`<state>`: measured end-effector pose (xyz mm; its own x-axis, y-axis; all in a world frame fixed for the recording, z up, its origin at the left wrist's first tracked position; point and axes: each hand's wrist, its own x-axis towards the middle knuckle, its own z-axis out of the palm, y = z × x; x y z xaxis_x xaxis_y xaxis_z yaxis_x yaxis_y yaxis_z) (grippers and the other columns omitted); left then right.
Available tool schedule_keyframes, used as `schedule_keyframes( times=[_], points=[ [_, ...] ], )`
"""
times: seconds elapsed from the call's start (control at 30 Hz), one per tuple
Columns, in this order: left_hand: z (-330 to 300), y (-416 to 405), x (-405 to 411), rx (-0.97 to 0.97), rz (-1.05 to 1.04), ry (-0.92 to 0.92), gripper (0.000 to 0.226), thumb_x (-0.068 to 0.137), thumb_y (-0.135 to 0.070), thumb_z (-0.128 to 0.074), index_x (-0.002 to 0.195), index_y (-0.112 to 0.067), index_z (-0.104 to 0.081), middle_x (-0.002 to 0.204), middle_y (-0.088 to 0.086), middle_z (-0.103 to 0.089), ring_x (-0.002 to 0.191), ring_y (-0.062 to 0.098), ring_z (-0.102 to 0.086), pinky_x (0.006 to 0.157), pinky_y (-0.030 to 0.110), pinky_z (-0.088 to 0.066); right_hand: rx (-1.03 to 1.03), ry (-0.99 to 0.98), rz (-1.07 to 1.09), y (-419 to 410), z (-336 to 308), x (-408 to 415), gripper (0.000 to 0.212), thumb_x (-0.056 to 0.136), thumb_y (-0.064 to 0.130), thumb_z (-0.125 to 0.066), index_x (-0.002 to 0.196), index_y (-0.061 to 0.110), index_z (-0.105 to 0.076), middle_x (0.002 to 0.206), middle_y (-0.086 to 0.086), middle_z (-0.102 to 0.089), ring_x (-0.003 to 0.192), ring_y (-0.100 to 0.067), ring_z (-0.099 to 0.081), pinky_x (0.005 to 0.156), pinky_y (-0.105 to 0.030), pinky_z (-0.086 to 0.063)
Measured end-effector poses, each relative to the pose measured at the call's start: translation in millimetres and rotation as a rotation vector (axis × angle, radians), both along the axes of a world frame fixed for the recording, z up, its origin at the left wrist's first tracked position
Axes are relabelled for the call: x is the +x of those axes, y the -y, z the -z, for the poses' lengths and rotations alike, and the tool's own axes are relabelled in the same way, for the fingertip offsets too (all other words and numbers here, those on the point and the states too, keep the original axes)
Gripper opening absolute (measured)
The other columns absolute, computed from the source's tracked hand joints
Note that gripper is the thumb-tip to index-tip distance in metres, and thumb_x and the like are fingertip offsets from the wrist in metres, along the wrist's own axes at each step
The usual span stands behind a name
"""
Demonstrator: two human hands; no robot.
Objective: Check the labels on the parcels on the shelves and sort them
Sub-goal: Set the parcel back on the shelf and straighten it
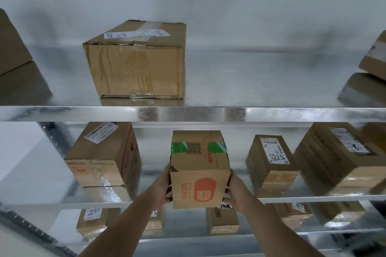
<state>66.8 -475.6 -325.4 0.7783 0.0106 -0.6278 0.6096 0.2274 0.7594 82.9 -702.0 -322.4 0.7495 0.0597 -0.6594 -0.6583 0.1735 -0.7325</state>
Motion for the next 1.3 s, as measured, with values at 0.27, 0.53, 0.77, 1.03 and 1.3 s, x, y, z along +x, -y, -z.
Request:
schedule_keyframes(
  times=[0.27, 0.53, 0.77, 1.03, 1.3],
  points=[
    [10, -3, -4, -0.04, 0.017, -0.004, 0.066, 0.103, -0.056, -0.039, 0.066, -0.016, -0.075, 0.064, 0.005, -0.068, 0.053, 0.018, -0.06, 0.044, 0.023, -0.052, -0.115, 0.003, -0.042, -7, 4, -8, 0.037, 0.108, 0.043, -0.041, 0.102, 0.02, -0.07, 0.097, -0.005, -0.075, 0.096, -0.024, -0.068, 0.08, -0.04, -0.054],
    [9, -4, -5, -0.07, 0.053, 0.001, 0.068, 0.107, -0.052, -0.033, 0.067, -0.021, -0.078, 0.068, 0.004, -0.069, 0.053, 0.014, -0.062, 0.049, 0.024, -0.053, -0.132, -0.008, -0.042, -8, 3, -8, 0.035, 0.108, 0.038, -0.042, 0.098, 0.019, -0.069, 0.094, -0.004, -0.074, 0.091, -0.022, -0.067, 0.067, -0.035, -0.051],
    [-12, -5, -2, 0.07, 0.029, 0.02, 0.059, 0.101, -0.062, -0.039, 0.103, -0.014, -0.072, 0.097, 0.008, -0.076, 0.092, 0.027, -0.069, 0.075, 0.041, -0.056, -0.117, 0.023, -0.101, -9, -6, -2, 0.044, 0.103, 0.057, -0.041, 0.116, 0.023, -0.067, 0.115, -0.003, -0.071, 0.11, -0.026, -0.064, 0.099, -0.048, -0.05],
    [-31, -7, 10, 0.096, -0.046, 0.055, 0.055, 0.107, -0.058, -0.028, 0.118, -0.021, -0.066, 0.118, 0.007, -0.072, 0.114, 0.025, -0.064, 0.107, 0.047, -0.046, -0.234, 0.094, -0.141, -13, -28, 13, 0.06, 0.103, 0.064, -0.03, 0.138, 0.022, -0.055, 0.13, -0.002, -0.066, 0.12, -0.023, -0.06, 0.111, -0.052, -0.04],
    [-38, -10, 16, 0.183, -0.014, 0.069, 0.071, 0.1, -0.071, -0.029, 0.144, -0.019, -0.051, 0.149, 0.004, -0.053, 0.14, 0.022, -0.043, 0.115, 0.042, -0.031, -0.313, 0.176, -0.205, -21, -48, 19, 0.057, 0.101, 0.067, -0.03, 0.136, 0.026, -0.052, 0.137, 0.002, -0.057, 0.126, -0.019, -0.05, 0.112, -0.047, -0.04]
  ],
)
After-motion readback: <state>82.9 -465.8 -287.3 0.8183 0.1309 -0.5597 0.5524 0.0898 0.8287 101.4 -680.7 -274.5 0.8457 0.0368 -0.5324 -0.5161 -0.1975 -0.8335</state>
